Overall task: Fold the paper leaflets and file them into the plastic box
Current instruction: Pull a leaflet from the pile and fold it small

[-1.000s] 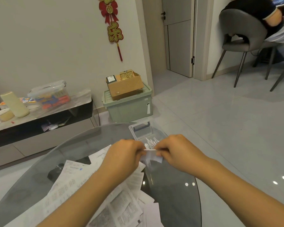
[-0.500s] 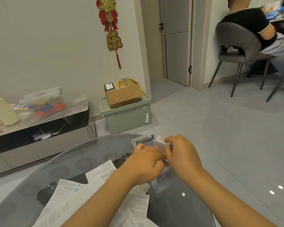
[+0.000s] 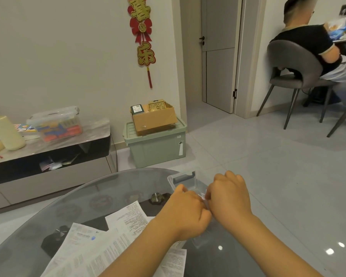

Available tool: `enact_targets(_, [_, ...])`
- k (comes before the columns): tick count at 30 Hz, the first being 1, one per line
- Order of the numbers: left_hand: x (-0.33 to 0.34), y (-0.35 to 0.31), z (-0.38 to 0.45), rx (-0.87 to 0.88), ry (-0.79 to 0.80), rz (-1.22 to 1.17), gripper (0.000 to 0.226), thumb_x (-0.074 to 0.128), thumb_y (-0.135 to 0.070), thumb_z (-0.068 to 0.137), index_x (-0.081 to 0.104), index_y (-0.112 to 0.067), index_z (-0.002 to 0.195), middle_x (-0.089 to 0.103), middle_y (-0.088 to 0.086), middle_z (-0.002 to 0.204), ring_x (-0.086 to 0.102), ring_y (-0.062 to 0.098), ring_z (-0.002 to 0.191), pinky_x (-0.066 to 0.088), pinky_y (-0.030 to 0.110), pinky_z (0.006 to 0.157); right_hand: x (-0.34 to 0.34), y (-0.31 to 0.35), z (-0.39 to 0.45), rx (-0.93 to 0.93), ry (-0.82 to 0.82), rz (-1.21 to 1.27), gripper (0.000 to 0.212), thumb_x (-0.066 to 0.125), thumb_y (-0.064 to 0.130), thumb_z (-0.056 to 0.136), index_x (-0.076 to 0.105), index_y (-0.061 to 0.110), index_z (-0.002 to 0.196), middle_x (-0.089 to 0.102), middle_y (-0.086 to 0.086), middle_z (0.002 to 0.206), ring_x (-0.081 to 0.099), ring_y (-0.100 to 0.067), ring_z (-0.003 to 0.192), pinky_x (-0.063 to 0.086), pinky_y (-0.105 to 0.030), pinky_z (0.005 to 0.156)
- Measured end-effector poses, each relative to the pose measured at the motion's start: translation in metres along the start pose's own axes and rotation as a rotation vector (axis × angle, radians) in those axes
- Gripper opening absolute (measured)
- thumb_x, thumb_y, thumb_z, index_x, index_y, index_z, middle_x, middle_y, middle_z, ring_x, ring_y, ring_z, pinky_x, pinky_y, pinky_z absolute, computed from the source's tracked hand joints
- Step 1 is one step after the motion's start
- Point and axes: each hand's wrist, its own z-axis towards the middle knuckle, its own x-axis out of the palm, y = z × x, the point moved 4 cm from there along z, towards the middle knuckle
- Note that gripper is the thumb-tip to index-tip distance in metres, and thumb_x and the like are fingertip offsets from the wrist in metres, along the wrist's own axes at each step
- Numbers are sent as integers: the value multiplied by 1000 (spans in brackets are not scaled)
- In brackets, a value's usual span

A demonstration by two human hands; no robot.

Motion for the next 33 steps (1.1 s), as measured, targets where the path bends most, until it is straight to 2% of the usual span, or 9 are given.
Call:
enact_targets(3, [3, 4, 0, -22, -21, -27, 67, 5, -38, 73, 66, -10, 77, 64, 1, 87, 50, 14, 87, 25, 31, 94, 1, -4, 2, -13, 102, 4, 24, 48, 17, 90, 69, 24, 97, 42, 3, 102, 37, -20, 108, 25, -25, 80])
enact_targets(6, [-1, 5, -2, -31, -53, -61, 74, 4, -41, 73, 70, -11, 92, 64, 1, 99, 50, 12, 96, 23, 26, 95, 2, -13, 3, 66, 224, 248, 20, 52, 17, 92, 70, 24, 96, 34, 3, 99, 45, -18, 100, 39, -25, 79])
enact_targets(9, [-5, 4, -4, -42, -95, -120, 68, 9, -43, 77, 69, -12, 89, 64, -1, 96, 53, 12, 91, 31, 24, 96, -3, -23, 4, 119, 173, 382, 25, 50, 7, 90, 68, 22, 96, 41, 3, 100, 53, -14, 87, 44, -23, 75])
enact_targets(12, [-10, 4, -6, -69, -159, -141, 63, 15, -47, 79, 68, -15, 90, 65, -5, 95, 56, 12, 87, 45, 31, 85, -3, -29, 3, 125, 132, 468, 19, 54, 7, 90, 66, 22, 93, 45, 6, 96, 47, -3, 78, 37, -13, 71])
enact_targets(17, [-6, -7, -4, 18, -65, -94, 62, 11, -44, 83, 65, -18, 100, 64, -5, 99, 57, 12, 85, 47, 32, 78, 0, -34, 2, 165, 99, 562, 15, 54, 9, 90, 66, 19, 88, 49, 5, 93, 49, -2, 72, 37, -8, 60])
enact_targets(20, [-4, -9, 0, 57, -30, -52, 60, 10, -47, 88, 64, -22, 100, 64, -6, 106, 58, 11, 93, 48, 35, 74, 2, -33, 1, 174, 84, 577, 17, 52, 9, 91, 66, 17, 89, 47, 5, 95, 47, -2, 71, 34, -6, 55])
enact_targets(27, [-10, -11, 4, -75, 79, -169, 43, 28, -48, 90, 58, -19, 93, 57, -6, 77, 52, 12, 73, 37, 28, 64, 5, -37, 1, 162, 76, 606, 16, 53, 10, 90, 67, 19, 90, 48, 4, 96, 47, -2, 73, 35, -5, 55])
enact_targets(30, [-17, -9, 7, -174, 92, -265, 31, 37, -34, 96, 64, -23, 107, 66, -1, 94, 58, 15, 81, 47, 31, 73, 5, -38, 2, 144, 81, 611, 15, 54, 12, 91, 66, 20, 90, 50, 4, 96, 47, -1, 72, 36, -3, 55])
enact_targets(33, [-23, 0, 14, -274, -5, -243, 33, 39, -20, 95, 63, -22, 117, 64, -4, 119, 62, 15, 91, 48, 24, 77, 6, -39, 2, 141, 81, 627, 15, 55, 12, 90, 66, 22, 88, 56, 2, 100, 52, -5, 78, 34, -2, 58])
